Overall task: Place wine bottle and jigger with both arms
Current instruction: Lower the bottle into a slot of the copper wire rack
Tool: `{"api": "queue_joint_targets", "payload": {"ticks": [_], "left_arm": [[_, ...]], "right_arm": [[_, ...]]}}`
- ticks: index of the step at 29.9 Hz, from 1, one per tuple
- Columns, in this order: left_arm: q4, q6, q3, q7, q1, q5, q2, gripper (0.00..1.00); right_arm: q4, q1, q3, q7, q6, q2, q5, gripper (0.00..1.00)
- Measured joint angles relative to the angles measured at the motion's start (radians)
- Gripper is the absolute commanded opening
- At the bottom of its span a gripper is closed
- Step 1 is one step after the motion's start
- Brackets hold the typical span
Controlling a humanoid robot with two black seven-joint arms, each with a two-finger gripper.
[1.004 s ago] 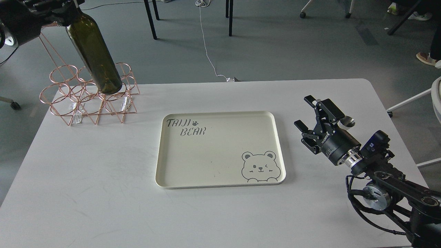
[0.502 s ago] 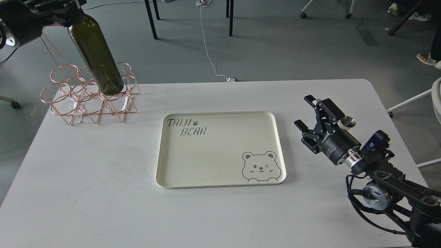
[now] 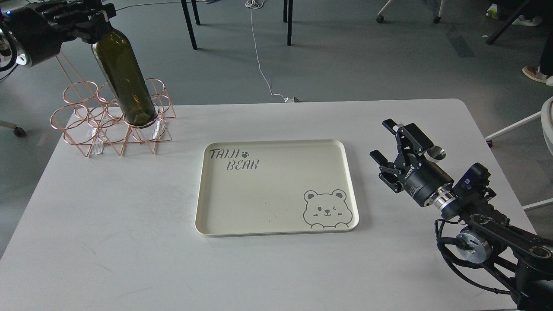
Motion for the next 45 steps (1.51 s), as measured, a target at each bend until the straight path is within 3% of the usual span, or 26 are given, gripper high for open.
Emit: {"api": "queue_joint_targets", "payload": {"ticks": [33, 43, 45], "left_arm": [[0.016, 0.106, 0.018, 0.0, 0.124, -0.003, -0.071, 0.2], [0.017, 0.114, 0.017, 0.0, 0.149, -0.003, -0.077, 0.23], [0.017, 0.116, 0.015, 0.0, 0.159, -0.003, -0.078, 0.28]], "right_arm": [[0.001, -0.029, 0.009, 0.0, -0.001, 0.003, -0.002, 0.99], [0.002, -0.031, 0.009, 0.0, -0.001, 0.002, -0.002, 0.99], [0.002, -0.031, 0.01, 0.0, -0.001, 0.002, -0.002, 0.99]]}}
